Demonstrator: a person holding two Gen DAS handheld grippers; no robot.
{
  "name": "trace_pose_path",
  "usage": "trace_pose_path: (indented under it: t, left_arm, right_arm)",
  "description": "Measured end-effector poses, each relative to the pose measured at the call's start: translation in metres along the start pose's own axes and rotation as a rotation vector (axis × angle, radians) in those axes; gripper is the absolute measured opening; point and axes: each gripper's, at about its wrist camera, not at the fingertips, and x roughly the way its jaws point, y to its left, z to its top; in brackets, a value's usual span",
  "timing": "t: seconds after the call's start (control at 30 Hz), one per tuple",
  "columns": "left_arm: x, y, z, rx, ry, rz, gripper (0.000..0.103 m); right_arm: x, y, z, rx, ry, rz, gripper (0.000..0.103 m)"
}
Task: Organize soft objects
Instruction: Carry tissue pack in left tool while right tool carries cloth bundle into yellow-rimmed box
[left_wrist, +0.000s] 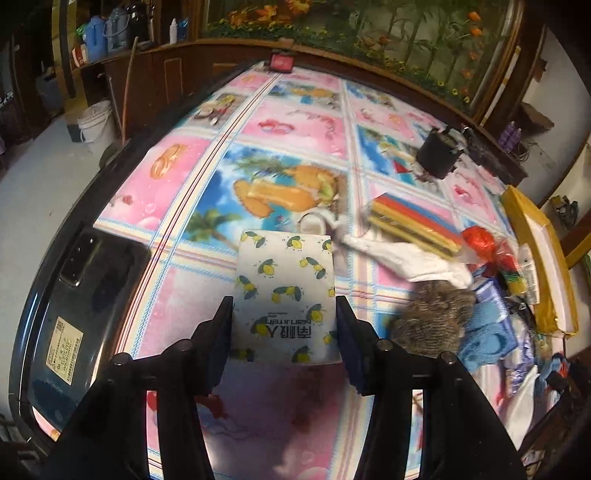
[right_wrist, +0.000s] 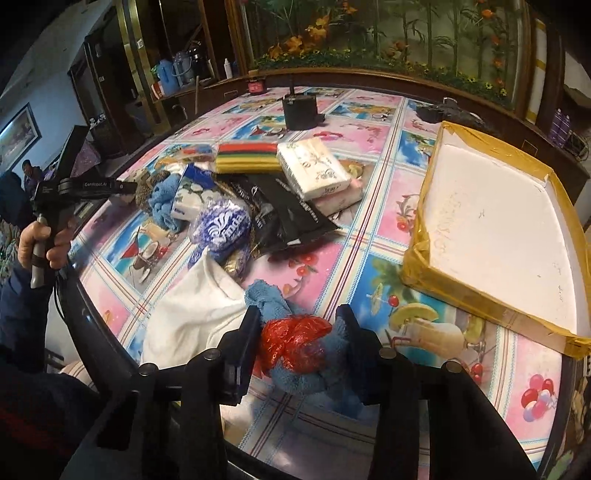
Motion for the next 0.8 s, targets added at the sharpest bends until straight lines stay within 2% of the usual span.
trace_pose_path:
  t: [0.23,0.4,0.63,0.8]
  left_arm:
    - [-0.041,-0.044,0.012,0.086,-0.093,-0.072,0.051]
    - [-0.061,-0.090,0.025,0.168,-0.124,-0.146,0.051]
    - [-0.075,-0.186,0.046,0.303,-0.138,-0.279,0.050]
    - [-0.067,-0.267,0.068,0.376,-0.126,-0.351,0.050]
  right_arm:
    - [-0.030,-0.022,0.014,0.076,-0.120,-0.023,0.041]
    - [-0.055,-0.037,0.022,0.133,-0.213,-0.039,0.041]
    - [-0.080,-0.079,0.045,0.292,-0.326,-0.062,0.041]
    - [-0.088,-0.117,0.074,0.414,-0.413,-0.089,0.041]
